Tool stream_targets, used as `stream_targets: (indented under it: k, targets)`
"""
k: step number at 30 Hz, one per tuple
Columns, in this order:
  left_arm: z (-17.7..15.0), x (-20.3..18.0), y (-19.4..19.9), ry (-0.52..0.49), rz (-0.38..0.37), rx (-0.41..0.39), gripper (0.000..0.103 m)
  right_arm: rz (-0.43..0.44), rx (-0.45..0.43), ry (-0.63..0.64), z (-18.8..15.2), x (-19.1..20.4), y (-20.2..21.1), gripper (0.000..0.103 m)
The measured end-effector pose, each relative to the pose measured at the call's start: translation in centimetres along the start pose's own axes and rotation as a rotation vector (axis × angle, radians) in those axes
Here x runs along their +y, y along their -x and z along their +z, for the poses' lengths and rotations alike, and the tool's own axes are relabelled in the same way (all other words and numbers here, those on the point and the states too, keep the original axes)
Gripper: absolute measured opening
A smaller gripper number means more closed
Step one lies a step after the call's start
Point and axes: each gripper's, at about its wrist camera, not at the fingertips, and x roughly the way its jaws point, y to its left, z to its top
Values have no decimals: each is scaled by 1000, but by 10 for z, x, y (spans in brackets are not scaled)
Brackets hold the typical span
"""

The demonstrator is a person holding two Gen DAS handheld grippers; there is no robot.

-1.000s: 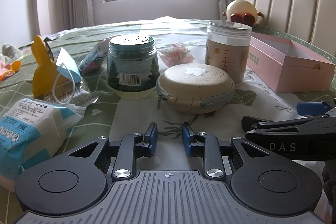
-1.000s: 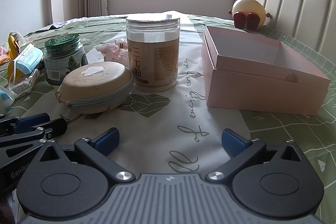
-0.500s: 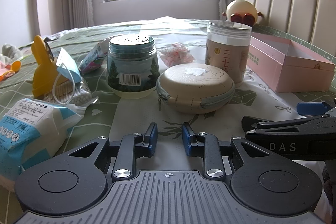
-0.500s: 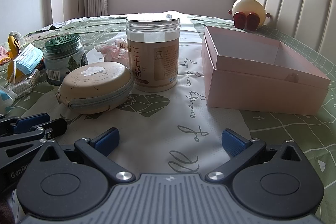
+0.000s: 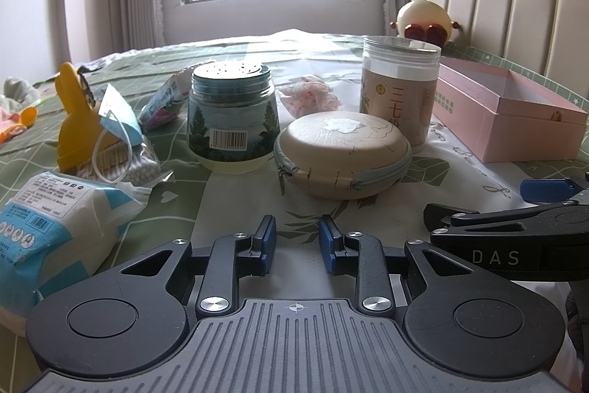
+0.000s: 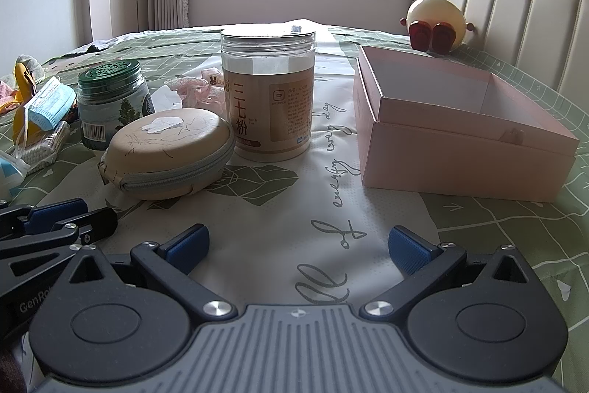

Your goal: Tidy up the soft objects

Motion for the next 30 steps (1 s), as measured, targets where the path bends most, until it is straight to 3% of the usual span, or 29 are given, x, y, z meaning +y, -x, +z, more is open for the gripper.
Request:
stream_targets:
  k: [30]
  targets:
    - [1,4,2,24,-4,-1,30,1,7,-1,-1,-1,-3,103]
